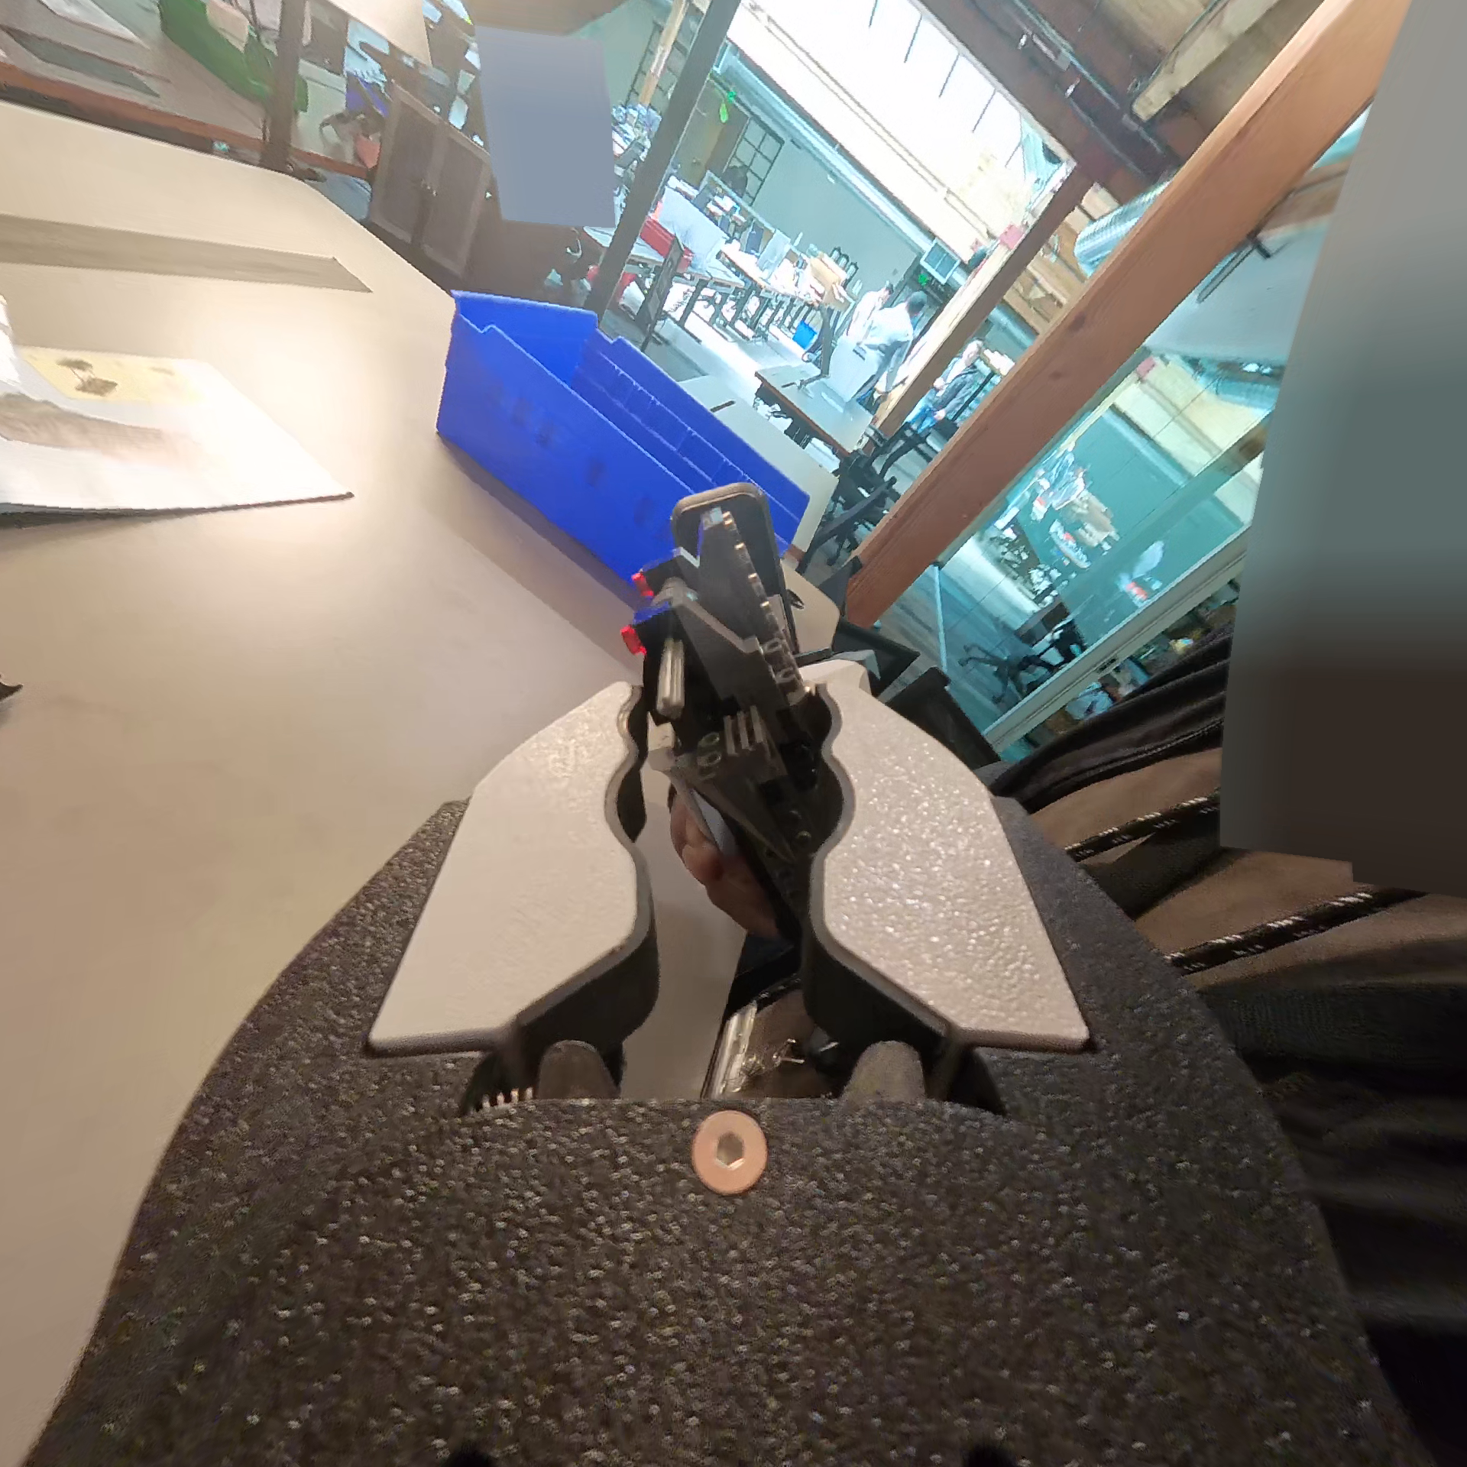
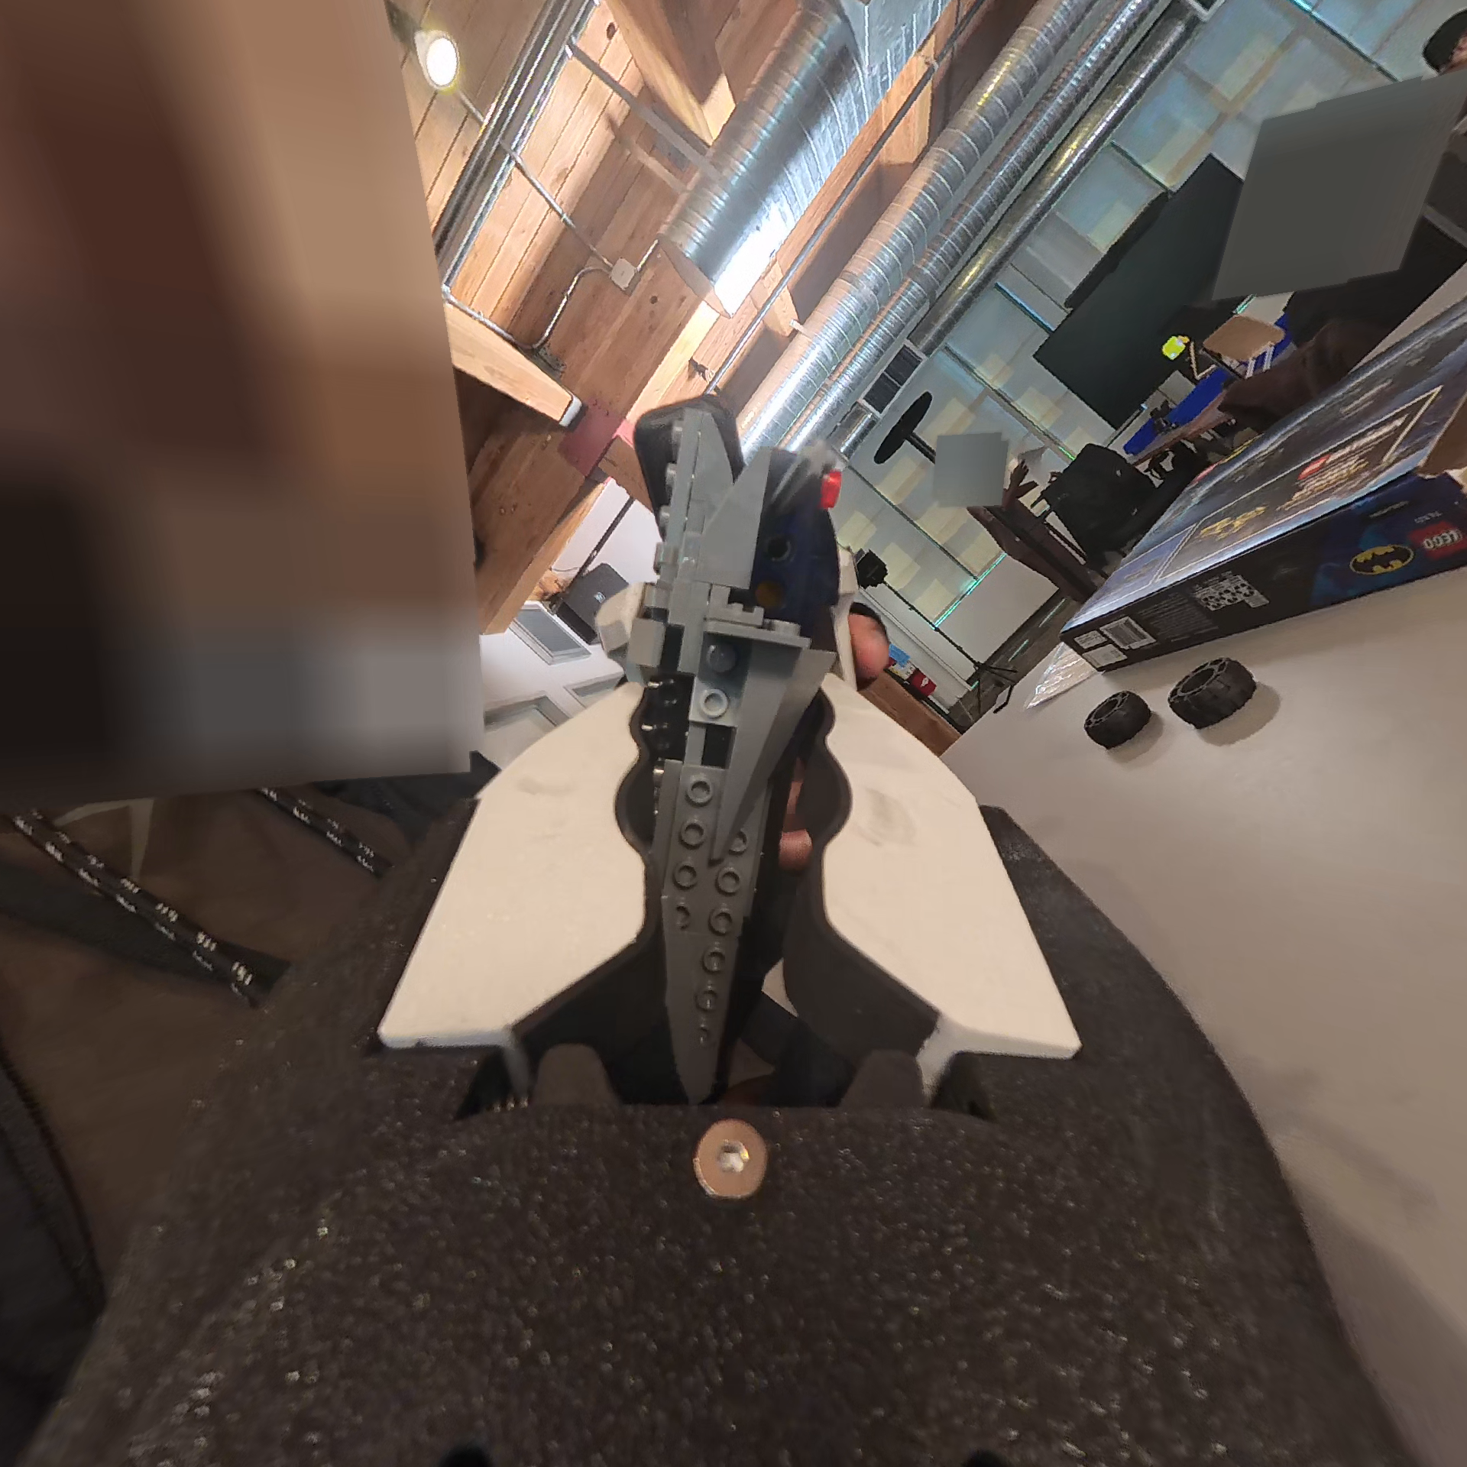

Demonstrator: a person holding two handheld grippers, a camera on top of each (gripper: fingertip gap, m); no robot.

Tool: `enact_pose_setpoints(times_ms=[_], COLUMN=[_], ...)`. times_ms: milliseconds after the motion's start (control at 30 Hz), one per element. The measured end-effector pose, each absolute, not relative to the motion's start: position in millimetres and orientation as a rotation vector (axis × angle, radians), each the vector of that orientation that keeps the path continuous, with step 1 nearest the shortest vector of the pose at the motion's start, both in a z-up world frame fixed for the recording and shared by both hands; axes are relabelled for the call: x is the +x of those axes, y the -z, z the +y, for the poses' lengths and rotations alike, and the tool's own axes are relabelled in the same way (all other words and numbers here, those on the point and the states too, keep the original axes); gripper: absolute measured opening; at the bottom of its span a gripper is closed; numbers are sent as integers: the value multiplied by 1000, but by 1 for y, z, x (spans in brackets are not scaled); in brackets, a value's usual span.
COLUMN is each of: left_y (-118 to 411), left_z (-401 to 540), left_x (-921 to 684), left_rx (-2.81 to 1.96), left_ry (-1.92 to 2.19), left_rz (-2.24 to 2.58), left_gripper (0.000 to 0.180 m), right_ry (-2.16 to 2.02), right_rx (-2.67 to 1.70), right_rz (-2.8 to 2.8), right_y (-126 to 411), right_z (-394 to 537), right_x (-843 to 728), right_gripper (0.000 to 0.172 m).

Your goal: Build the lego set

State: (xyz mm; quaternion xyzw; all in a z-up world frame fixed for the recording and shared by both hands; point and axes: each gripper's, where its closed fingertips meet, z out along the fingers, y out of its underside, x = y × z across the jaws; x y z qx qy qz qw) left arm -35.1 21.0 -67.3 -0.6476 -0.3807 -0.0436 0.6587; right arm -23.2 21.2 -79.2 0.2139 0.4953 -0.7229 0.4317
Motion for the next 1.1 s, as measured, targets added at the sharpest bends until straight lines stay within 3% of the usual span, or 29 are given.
enact_pose_setpoints(times_ms=[167,567,867,1100], left_y=[81,141,141,152], left_z=[4,-28,-30,-34], left_x=[-47,-62,-57,-58], left_rx=[-1305,-1266,-1280,-1342], left_ry=[217,109,58,-23], left_rz=[-946,-1004,-976,-999], left_gripper=[74,74,75,86], right_ry=[1765,1339,1310,1298], right_rx=[675,1217,1274,1282], right_rz=[1137,1746,2096,2212], right_y=[95,221,231,233], right_z=[20,-7,-5,-1], right_x=[-46,-89,-104,-106], right_gripper=[33,33,35,38])
